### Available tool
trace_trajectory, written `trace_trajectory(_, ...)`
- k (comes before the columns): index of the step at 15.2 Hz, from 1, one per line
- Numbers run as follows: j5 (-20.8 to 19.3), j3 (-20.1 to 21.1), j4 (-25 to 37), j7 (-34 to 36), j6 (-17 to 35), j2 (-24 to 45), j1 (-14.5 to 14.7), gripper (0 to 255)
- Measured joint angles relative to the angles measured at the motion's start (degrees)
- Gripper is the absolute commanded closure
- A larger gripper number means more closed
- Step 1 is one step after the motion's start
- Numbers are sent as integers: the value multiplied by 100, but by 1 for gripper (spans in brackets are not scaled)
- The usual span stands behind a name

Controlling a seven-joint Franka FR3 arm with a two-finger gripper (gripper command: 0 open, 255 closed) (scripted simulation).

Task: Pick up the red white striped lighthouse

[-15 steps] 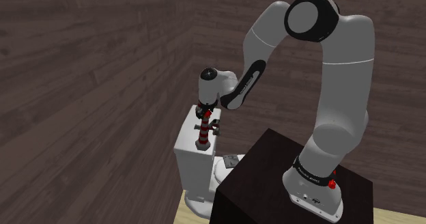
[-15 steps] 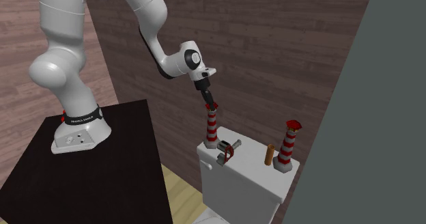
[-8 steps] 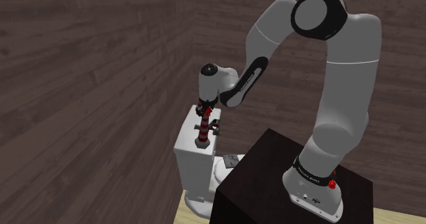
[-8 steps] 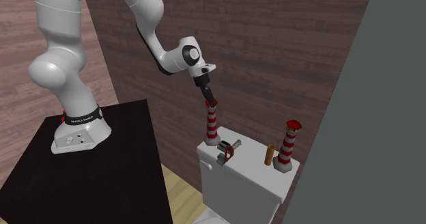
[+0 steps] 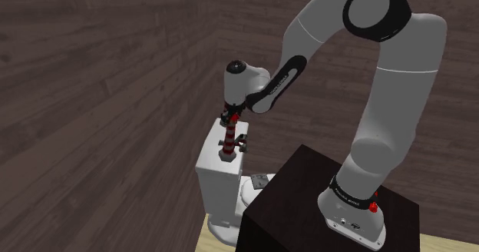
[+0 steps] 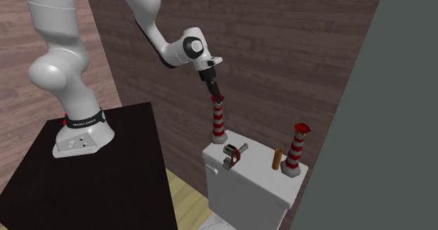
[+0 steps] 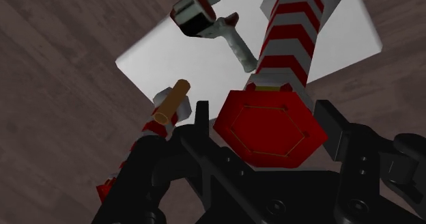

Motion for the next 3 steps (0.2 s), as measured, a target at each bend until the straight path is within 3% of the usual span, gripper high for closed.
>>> trace_trajectory(3,245,75,-46,-234,-112,-205,-41,255)
